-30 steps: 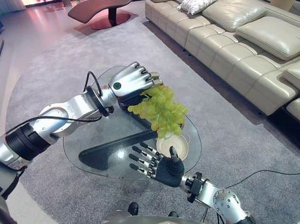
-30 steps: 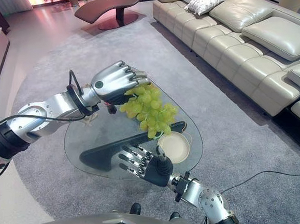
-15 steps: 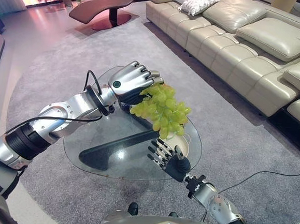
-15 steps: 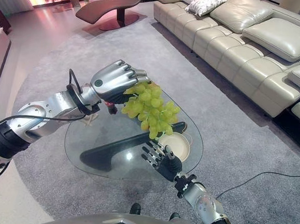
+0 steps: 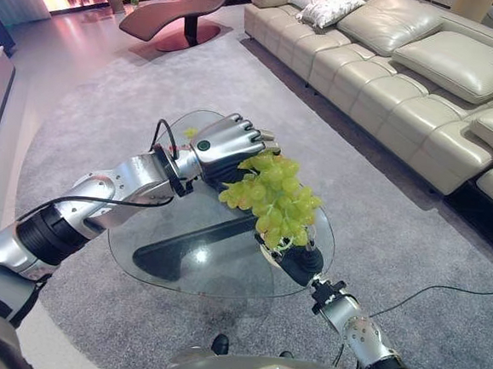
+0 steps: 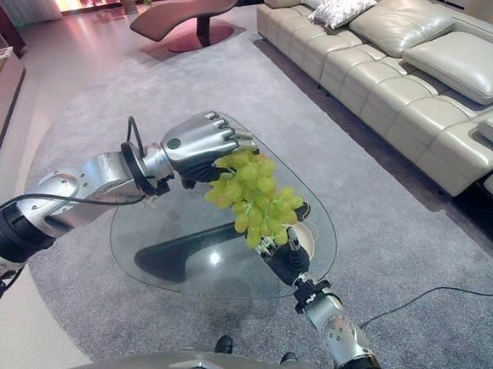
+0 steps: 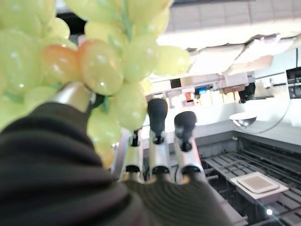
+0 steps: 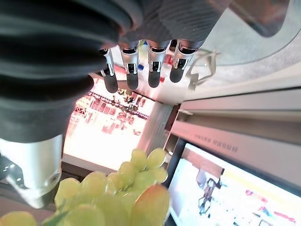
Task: Pick up fruits into the plate
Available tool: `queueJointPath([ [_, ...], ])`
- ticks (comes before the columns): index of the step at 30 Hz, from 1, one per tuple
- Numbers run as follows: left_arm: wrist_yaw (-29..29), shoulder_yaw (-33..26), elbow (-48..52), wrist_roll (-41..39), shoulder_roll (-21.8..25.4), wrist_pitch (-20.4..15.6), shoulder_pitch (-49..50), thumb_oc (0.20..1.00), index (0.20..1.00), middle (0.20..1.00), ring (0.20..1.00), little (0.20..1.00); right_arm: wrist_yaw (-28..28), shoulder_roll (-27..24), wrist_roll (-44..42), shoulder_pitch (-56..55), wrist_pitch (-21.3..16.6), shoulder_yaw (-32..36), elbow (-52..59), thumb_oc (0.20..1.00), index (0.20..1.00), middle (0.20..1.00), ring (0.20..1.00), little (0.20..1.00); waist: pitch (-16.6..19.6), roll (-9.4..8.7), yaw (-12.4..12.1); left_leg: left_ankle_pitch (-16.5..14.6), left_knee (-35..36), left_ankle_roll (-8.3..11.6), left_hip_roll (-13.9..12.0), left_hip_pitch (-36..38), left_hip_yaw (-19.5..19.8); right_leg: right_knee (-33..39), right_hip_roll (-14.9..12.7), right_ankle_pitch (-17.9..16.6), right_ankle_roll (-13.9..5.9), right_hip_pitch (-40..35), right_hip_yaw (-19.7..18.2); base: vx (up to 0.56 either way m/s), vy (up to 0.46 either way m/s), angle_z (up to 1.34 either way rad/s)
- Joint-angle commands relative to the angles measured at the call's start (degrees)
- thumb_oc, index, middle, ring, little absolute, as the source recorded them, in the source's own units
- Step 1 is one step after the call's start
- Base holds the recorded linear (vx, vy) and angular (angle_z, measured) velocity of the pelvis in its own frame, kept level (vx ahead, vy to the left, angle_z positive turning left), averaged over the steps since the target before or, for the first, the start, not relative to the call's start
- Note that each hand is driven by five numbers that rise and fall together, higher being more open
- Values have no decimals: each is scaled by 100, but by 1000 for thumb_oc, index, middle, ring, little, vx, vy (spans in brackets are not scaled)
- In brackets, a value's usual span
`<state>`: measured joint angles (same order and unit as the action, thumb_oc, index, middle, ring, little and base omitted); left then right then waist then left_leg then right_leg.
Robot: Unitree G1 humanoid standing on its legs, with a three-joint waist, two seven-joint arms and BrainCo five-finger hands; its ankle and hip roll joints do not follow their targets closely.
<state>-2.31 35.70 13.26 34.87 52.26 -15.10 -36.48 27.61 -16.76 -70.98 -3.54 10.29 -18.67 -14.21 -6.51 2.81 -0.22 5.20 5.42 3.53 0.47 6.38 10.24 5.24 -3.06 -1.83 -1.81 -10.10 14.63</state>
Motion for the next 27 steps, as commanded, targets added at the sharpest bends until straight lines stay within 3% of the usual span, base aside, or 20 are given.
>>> queueJointPath([
  [1,18,-510,-44,-399,-120,31,-246,200,200,200,200,200,361,150,-386,281,-74,101,496,1000,1000,1000,1000,1000,106,-162,-197,-1040,-132,-150,191,466,-734,-100,-316,271,-493,-17,-220,0,0,0],
  [17,585,-269,-362,-277,-382,135,-204,200,200,200,200,200,769,83,-815,364,314,-45,1114,1000,1000,1000,1000,1000,85,-168,-152,-1013,-115,-139,177,459,-845,-76,-305,242,-510,10,-242,-9,2,0],
  [27,1045,-346,-632,-348,-437,452,-29,200,200,200,200,200,910,13,-733,372,226,8,1237,1000,1000,1000,1000,1000,78,-164,-122,-996,-98,-129,155,465,-903,-65,-284,236,-508,11,-254,0,0,0],
])
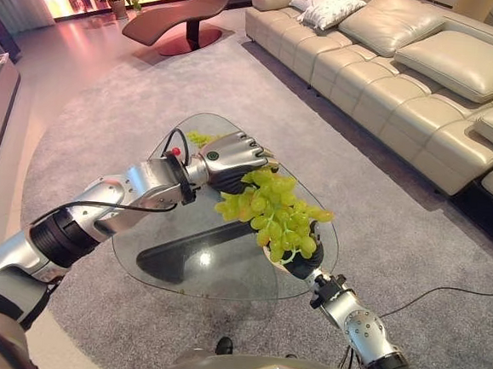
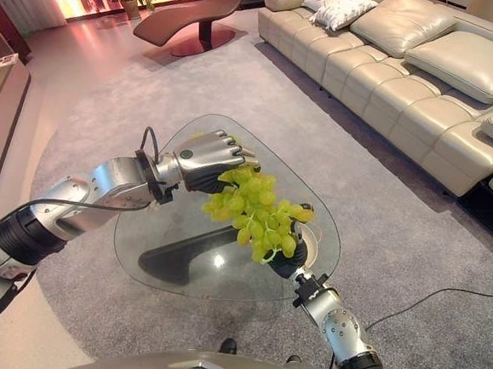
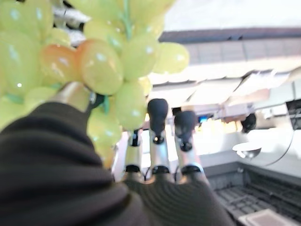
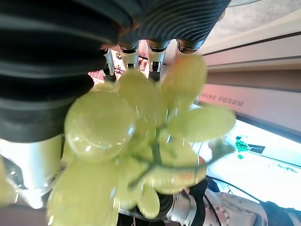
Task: Pick up fruits into the plate
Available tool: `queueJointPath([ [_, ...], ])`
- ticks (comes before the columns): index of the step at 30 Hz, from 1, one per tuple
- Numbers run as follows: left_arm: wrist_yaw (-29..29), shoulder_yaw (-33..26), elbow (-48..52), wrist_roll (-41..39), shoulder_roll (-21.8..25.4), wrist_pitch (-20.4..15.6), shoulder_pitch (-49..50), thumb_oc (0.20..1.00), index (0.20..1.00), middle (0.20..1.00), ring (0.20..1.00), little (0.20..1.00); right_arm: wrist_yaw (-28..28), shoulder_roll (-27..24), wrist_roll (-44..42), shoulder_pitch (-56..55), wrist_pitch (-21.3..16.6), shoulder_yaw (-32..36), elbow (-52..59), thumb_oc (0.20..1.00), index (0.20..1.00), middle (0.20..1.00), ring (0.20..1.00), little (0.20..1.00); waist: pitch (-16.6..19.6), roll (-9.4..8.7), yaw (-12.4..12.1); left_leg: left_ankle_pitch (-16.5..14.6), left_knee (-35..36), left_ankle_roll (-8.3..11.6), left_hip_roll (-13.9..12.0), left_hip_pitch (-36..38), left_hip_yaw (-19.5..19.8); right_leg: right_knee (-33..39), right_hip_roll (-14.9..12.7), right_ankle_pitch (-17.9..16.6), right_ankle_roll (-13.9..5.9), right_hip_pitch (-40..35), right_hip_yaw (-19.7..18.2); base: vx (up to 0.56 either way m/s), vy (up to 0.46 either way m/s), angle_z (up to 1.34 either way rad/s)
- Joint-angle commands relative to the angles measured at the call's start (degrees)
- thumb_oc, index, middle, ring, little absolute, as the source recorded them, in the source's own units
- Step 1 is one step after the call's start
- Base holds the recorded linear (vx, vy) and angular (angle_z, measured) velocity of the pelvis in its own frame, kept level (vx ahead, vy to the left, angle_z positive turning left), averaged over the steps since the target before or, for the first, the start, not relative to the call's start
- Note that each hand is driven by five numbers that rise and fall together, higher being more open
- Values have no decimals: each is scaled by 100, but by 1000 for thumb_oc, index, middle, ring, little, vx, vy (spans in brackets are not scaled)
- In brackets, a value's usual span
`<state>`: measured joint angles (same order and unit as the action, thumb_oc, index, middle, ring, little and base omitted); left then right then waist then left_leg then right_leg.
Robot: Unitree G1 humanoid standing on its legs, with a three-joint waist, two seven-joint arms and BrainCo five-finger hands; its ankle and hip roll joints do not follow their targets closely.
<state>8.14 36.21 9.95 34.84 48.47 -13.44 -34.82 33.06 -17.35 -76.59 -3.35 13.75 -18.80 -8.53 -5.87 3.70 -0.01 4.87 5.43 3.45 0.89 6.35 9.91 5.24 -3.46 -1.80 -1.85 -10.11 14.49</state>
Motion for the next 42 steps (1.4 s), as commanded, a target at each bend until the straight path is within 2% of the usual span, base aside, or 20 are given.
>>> queueJointPath([
  [1,23,-398,-331,-322,-67,295,-194,200,200,200,200,200,372,67,-149,356,-122,30,660,1000,1000,1000,1000,1000,16,-252,-141,-964,-96,-121,112,471,-873,-64,-242,233,-504,12,-239,0,0,0],
  [5,174,-360,-427,-273,-57,281,-226,200,200,200,200,200,405,13,-41,381,-63,47,669,1000,1000,1000,1000,1000,7,-246,-123,-962,-95,-113,106,464,-888,-58,-237,234,-504,22,-247,0,0,0],
  [14,534,-16,-381,-45,98,13,-555,200,200,200,200,200,335,-289,314,496,245,-144,735,1000,1000,1000,1000,1000,2,-238,-99,-960,-99,-93,103,467,-938,-56,-226,237,-504,18,-254,0,0,0],
  [23,421,63,-203,-237,243,-52,-751,200,200,200,200,200,208,-491,480,507,406,-233,741,1000,1000,1000,1000,1000,-12,-252,-97,-960,-102,-75,89,473,-960,-47,-219,237,-508,6,-256,0,0,0],
  [26,335,35,-64,-303,269,-177,-762,200,200,200,200,200,162,-532,533,488,514,-230,727,1000,1000,1000,1000,1000,-21,-263,-103,-965,-108,-69,83,476,-948,-53,-216,248,-503,-2,-248,0,0,0],
  [42,93,-82,390,-587,227,-456,-796,200,200,200,200,200,292,-481,651,407,858,-470,714,1000,1000,1000,1000,1000,-61,-273,-156,-987,-127,-71,89,510,-895,-81,-217,294,-488,-53,-220,0,0,0],
])
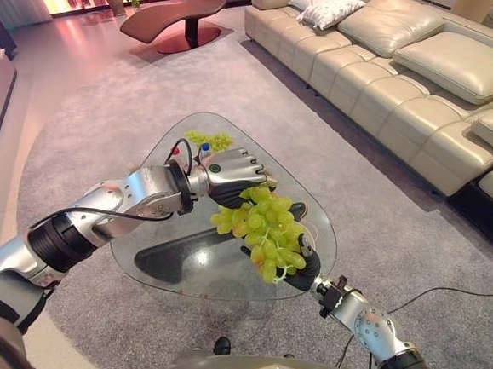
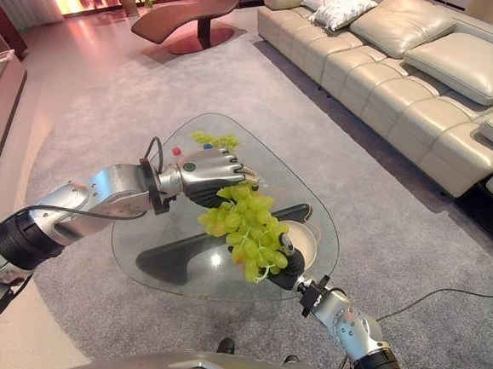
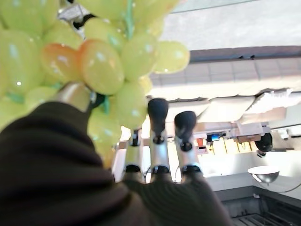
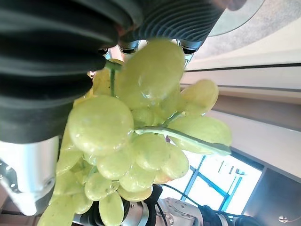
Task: Pick up fruits into the plate
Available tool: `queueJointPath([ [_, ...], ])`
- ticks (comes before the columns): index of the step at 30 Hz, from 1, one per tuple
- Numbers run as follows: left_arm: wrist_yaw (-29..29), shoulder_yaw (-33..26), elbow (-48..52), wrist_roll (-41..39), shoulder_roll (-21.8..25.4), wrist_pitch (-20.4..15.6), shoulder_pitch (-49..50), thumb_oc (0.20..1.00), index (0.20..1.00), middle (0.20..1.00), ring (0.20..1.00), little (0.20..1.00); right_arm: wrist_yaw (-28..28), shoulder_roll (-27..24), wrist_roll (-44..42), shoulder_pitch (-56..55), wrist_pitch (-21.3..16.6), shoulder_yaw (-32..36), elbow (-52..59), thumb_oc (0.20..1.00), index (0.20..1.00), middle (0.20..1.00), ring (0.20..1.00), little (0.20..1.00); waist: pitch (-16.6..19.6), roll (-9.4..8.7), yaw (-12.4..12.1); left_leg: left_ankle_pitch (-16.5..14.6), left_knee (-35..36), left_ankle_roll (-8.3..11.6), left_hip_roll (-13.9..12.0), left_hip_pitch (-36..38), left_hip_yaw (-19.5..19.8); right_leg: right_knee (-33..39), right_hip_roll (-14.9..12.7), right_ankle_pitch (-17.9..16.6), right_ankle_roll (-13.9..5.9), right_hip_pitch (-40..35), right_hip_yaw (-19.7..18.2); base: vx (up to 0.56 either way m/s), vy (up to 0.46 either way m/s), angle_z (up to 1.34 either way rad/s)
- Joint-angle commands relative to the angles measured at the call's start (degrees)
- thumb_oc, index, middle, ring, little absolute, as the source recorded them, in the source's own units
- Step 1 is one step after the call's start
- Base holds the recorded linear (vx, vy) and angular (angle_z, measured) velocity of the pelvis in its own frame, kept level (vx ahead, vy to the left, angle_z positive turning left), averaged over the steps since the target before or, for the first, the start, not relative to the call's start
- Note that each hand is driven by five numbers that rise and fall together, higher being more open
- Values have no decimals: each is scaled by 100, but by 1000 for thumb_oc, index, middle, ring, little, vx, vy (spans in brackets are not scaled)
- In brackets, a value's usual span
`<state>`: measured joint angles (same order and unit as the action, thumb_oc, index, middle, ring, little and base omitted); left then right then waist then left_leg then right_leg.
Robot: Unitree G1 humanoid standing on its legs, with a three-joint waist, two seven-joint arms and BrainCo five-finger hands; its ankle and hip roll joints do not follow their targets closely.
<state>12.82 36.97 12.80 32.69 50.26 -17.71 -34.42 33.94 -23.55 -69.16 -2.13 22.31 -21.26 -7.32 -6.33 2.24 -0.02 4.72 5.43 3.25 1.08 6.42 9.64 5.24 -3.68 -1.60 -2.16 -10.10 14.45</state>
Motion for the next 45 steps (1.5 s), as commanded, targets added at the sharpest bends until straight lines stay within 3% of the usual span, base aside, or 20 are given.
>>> queueJointPath([
  [1,-363,-152,111,-370,37,-33,-833,200,200,200,200,200,213,141,-81,284,18,-238,595,1000,1000,1000,1000,1000,-17,-128,-156,-974,-129,-51,70,505,-867,-84,-195,275,-457,-57,-216,31,-19,0],
  [17,-152,-51,188,-355,-108,-42,-732,200,200,200,200,200,200,232,8,350,-62,-515,642,1000,1000,1000,1000,1000,-25,-111,-200,-988,-153,-52,74,538,-815,-103,-163,321,-421,-97,-250,8,-4,0],
  [18,-166,-49,169,-351,-100,-45,-721,200,200,200,200,200,204,231,4,348,-110,-521,639,467,467,467,467,467,-27,-106,-195,-989,-152,-53,73,540,-820,-106,-160,322,-421,-94,-253,0,0,0],
  [19,-173,-57,147,-359,-82,-60,-710,200,200,200,200,200,175,236,-8,356,-156,-514,632,200,200,200,200,200,-26,-102,-193,-989,-157,-51,73,535,-830,-107,-159,327,-423,-91,-256,0,0,0],
  [45,-97,-228,126,-345,-117,-24,-443,200,200,200,200,200,153,309,-109,268,-200,-406,562,200,200,200,200,200,-19,-84,-205,-971,-145,-36,68,539,-834,-93,-161,322,-418,-102,-233,0,0,0],
])
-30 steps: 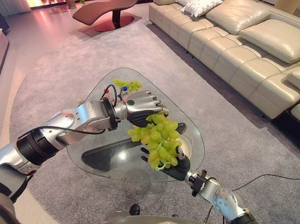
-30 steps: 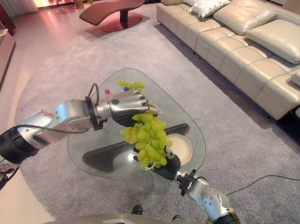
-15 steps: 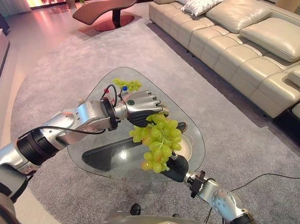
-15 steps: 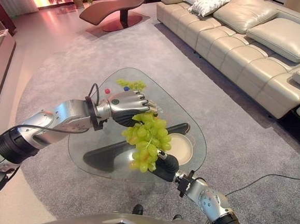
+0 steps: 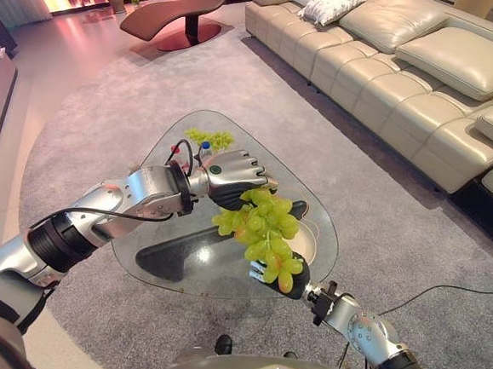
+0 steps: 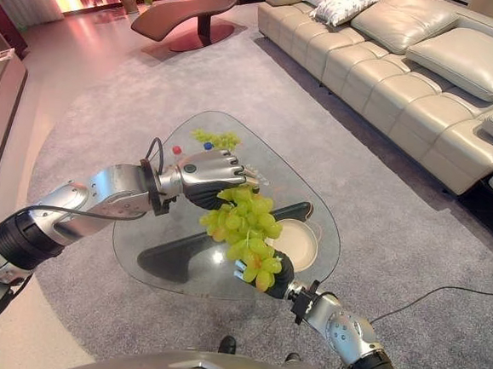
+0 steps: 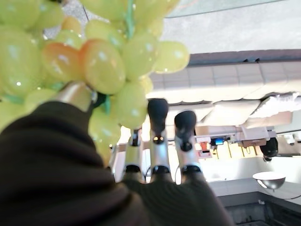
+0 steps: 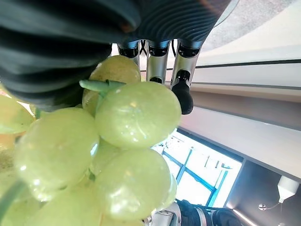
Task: Pick up fruits into the plate
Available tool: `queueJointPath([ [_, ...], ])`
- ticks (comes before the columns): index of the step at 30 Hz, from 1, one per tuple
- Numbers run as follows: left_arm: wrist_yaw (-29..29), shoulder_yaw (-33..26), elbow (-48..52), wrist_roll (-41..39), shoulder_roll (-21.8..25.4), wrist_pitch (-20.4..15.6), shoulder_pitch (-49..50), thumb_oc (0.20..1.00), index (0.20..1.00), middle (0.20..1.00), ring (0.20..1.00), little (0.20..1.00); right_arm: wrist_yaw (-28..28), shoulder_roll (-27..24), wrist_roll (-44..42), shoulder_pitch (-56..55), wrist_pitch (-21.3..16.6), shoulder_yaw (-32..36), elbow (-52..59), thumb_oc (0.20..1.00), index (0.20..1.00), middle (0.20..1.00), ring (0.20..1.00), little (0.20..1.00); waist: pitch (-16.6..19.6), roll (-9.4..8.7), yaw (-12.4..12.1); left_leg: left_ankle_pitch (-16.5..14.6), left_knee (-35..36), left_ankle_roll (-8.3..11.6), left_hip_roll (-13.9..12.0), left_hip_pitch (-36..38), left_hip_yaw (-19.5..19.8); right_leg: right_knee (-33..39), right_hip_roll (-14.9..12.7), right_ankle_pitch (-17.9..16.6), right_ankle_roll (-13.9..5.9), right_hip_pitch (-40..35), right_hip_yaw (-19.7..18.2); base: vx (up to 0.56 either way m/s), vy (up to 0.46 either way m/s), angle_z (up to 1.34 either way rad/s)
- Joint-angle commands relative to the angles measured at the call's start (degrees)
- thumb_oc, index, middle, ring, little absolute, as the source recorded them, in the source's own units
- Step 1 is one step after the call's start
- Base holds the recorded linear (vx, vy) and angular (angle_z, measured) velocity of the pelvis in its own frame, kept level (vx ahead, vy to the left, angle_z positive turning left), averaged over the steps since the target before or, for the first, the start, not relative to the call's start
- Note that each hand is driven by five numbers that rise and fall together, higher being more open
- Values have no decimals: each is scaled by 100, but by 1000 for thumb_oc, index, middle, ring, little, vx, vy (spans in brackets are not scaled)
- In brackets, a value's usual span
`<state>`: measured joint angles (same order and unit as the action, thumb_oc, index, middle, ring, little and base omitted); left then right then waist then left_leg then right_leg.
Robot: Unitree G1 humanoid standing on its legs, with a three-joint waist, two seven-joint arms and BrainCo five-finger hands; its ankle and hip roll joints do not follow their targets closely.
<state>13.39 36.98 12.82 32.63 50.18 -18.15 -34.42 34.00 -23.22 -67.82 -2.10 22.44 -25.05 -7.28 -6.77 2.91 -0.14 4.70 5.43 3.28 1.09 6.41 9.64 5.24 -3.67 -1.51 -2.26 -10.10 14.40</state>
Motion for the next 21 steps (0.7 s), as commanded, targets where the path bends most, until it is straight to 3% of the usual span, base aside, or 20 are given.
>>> queueJointPath([
  [1,-153,-230,125,-339,-108,21,-443,200,200,200,200,200,147,277,-243,265,-213,-28,557,200,200,200,200,200,26,-151,-192,-968,-145,-40,67,540,-834,-93,-163,313,-408,-102,-228,0,0,0],
  [15,-154,-320,36,-345,-80,-36,-344,200,200,200,200,200,348,271,-309,251,-238,99,509,200,200,200,200,200,19,-161,-211,-947,-134,-29,72,514,-845,-79,-191,284,-432,-88,-200,0,0,0],
  [16,-150,-318,29,-336,-85,-43,-345,200,200,200,200,200,357,274,-318,252,-236,98,514,438,438,438,438,438,20,-161,-211,-947,-135,-28,73,512,-846,-79,-191,284,-432,-86,-201,0,0,0],
  [17,-149,-305,13,-307,-93,-55,-347,200,200,200,200,200,400,271,-341,257,-209,99,538,1000,1000,1000,1000,1000,18,-161,-207,-946,-136,-28,75,509,-847,-81,-191,281,-432,-80,-207,0,0,0],
  [21,-154,-279,-12,-339,-63,-122,-356,200,200,200,200,200,544,236,-443,288,-211,118,606,1000,1000,1000,1000,1000,13,-155,-216,-953,-137,-36,85,504,-844,-81,-199,280,-434,-75,-192,0,0,0],
])
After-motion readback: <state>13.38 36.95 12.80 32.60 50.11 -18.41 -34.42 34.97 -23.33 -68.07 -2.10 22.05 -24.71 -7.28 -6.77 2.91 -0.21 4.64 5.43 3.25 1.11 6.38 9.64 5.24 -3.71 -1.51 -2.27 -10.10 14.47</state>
